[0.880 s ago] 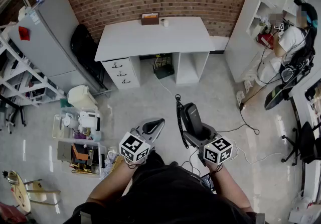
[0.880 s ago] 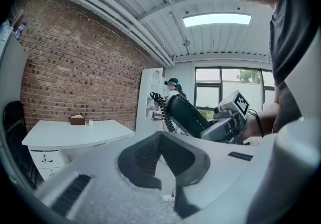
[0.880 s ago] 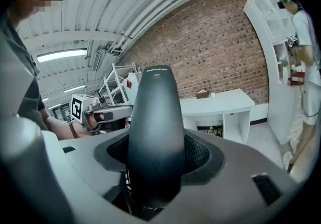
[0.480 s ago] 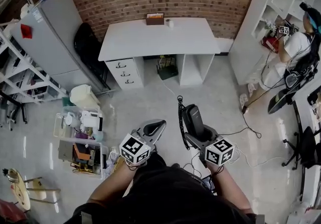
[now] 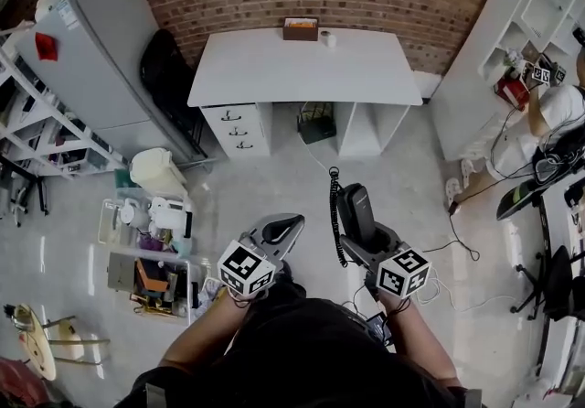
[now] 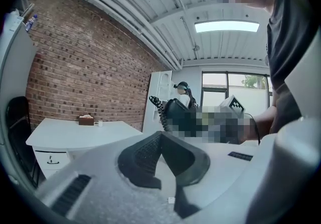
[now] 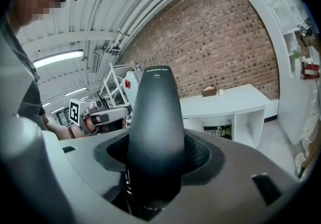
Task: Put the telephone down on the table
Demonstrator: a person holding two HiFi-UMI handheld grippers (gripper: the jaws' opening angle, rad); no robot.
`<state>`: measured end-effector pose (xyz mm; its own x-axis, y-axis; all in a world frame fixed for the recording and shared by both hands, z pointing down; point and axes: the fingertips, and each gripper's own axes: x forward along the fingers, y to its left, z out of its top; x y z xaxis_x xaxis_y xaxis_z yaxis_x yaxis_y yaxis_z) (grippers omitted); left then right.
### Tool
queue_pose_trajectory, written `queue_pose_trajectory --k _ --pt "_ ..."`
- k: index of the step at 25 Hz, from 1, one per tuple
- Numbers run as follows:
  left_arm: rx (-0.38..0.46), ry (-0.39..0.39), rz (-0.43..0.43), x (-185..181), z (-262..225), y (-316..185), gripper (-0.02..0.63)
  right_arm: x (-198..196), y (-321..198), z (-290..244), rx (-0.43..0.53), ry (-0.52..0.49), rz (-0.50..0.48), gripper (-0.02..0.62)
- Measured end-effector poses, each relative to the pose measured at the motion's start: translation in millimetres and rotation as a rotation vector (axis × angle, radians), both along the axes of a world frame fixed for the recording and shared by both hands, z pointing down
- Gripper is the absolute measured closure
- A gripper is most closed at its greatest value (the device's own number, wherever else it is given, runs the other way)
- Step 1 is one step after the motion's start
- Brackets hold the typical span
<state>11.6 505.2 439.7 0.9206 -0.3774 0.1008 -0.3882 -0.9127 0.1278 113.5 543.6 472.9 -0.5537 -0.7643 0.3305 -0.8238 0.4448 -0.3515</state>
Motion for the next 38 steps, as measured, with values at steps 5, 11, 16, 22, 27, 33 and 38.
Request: queue_pose_trajectory --k 5,11,16,22,27,33,38 --pt "-0.015 0.0 -0.007 -26 2 -53 0.598 -24 -57 0 -0.006 0.003 -0.005 0.325" --pt "-0.02 0.002 -0.012 -67 5 -101 0.598 -55 -102 6 -0.02 0.014 -0.009 0.325" --pt "-0.025 0.012 -0.028 -94 8 -123 0.598 -75 -125 10 -0.029 0.019 0.0 0.325" --pt "0.004 0.038 -0.053 -113 2 -139 0.598 -91 -144 9 -0.029 0.021 -0.022 0.325" --pt "0.031 0.043 -0.07 -121 -4 -146 0.598 -99 -157 9 -0.024 0.009 -0.046 0.325" --pt "0.039 0.018 -0.088 -121 -6 -154 0.598 -95 -176 8 -0.017 0.007 -0.068 0.325" --pt "0.027 0.004 -0.091 -106 0 -167 0.598 -80 -190 11 -0.023 -0.001 -0.077 0.325"
